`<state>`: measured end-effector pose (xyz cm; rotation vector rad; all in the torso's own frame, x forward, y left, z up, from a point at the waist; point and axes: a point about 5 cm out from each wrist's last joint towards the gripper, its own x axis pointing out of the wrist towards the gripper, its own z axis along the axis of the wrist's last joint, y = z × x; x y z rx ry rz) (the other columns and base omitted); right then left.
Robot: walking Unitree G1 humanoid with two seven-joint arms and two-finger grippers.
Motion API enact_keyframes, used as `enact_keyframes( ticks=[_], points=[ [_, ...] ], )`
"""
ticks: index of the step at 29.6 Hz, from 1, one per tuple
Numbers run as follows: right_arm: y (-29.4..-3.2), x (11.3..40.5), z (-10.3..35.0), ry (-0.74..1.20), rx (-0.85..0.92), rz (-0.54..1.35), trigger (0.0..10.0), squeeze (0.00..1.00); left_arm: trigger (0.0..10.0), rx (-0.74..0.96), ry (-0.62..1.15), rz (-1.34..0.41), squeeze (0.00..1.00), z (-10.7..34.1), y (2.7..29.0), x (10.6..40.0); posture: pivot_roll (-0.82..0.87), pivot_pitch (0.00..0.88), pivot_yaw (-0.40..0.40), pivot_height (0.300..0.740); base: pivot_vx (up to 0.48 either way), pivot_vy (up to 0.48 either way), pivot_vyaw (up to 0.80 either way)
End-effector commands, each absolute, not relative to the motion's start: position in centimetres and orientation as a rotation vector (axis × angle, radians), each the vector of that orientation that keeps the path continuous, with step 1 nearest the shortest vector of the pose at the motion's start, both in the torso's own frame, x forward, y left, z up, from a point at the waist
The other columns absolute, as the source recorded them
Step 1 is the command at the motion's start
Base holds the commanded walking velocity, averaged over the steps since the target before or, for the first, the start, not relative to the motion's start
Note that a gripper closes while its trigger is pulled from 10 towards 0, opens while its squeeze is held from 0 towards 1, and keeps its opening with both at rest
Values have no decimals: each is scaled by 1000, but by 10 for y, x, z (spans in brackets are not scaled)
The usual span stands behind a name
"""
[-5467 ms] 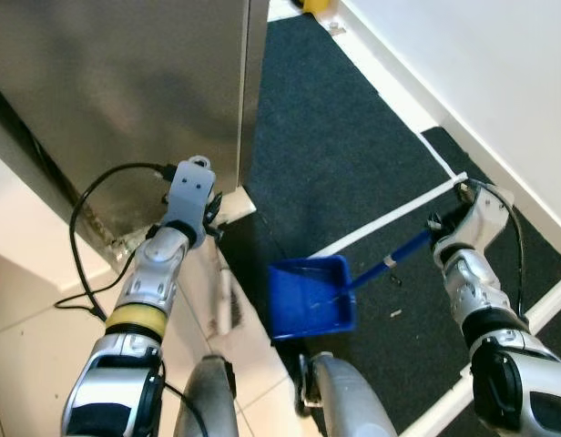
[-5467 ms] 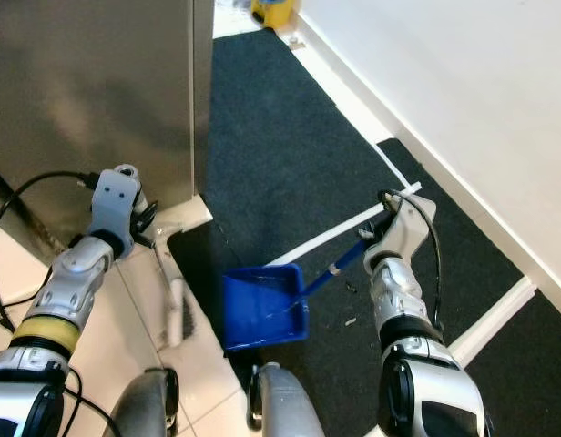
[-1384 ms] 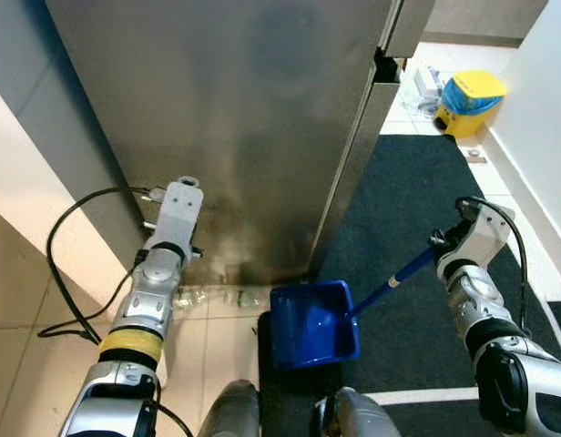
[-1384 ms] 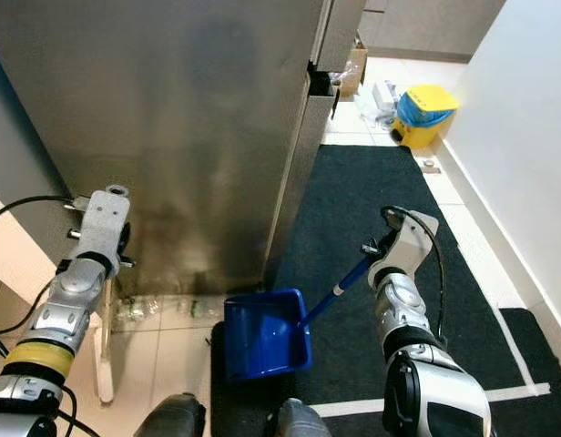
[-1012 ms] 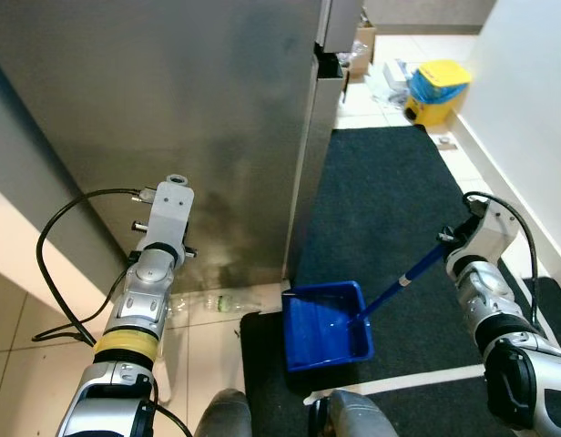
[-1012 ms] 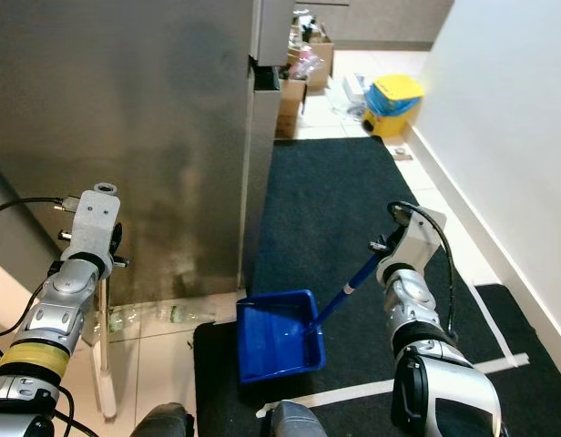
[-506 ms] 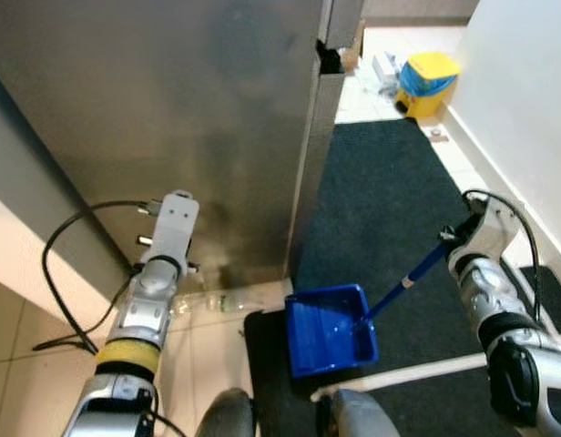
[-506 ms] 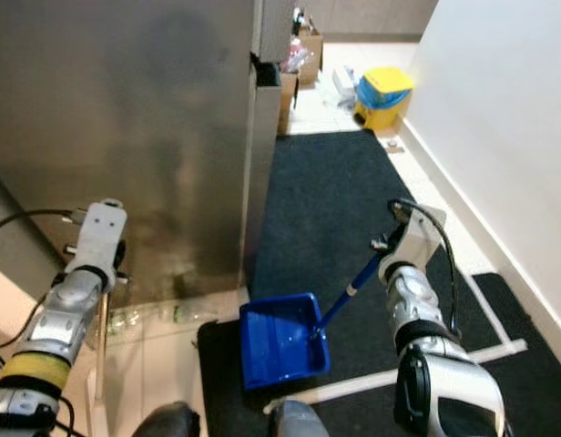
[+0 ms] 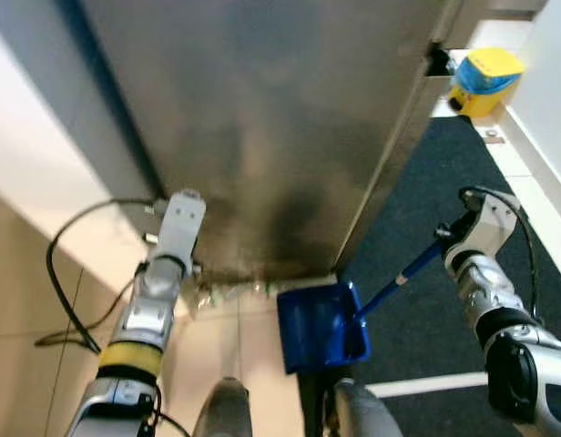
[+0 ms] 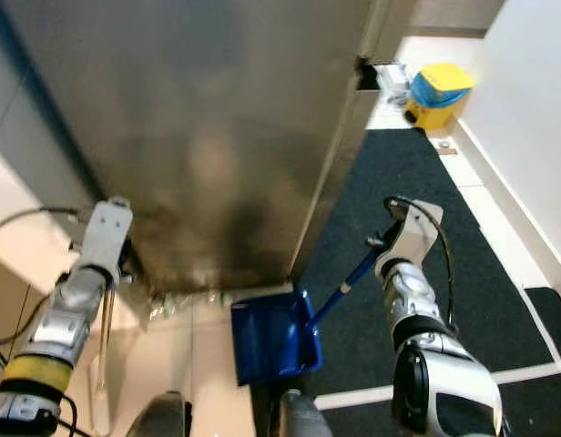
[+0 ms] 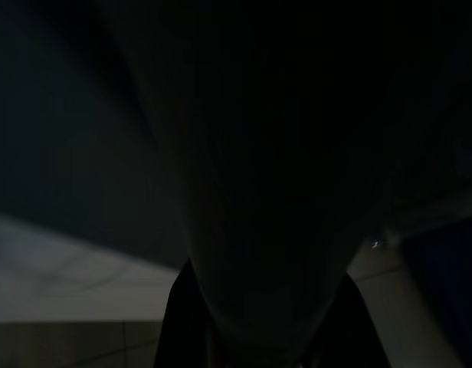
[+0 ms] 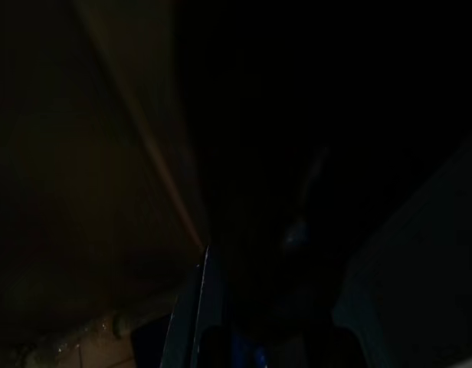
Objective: Sweep floor
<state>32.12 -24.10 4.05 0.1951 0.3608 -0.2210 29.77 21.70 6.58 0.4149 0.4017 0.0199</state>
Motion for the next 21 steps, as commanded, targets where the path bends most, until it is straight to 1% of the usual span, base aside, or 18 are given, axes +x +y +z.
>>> enact_keyframes(
  ticks=[1, 4, 11, 12, 21],
  points=[
    [-245, 322, 43, 348, 207, -234, 10000, 0, 10000, 484, 412, -4, 0, 67, 215, 298, 198, 45, -99, 740, 0, 0, 0],
    [-246, 321, 42, 349, 208, -241, 10000, 0, 10000, 489, 414, -31, 0, 66, 210, 297, 195, 48, -91, 740, 0, -480, 0],
    [-248, 319, 41, 354, 209, -248, 10000, 0, 10000, 480, 400, -15, 0, 68, 210, 298, 194, 49, -89, 740, 0, -480, 0],
    [-248, 319, 41, 355, 209, -249, 10000, 0, 10000, 443, 394, 22, 0, 70, 213, 298, 193, 50, -90, 740, 0, 0, 0],
    [-257, 321, 47, 346, 187, -259, 10000, 0, 10000, 479, 381, 4, 0, 71, 213, 299, 184, 44, -96, 740, 0, 0, 0]
  ],
)
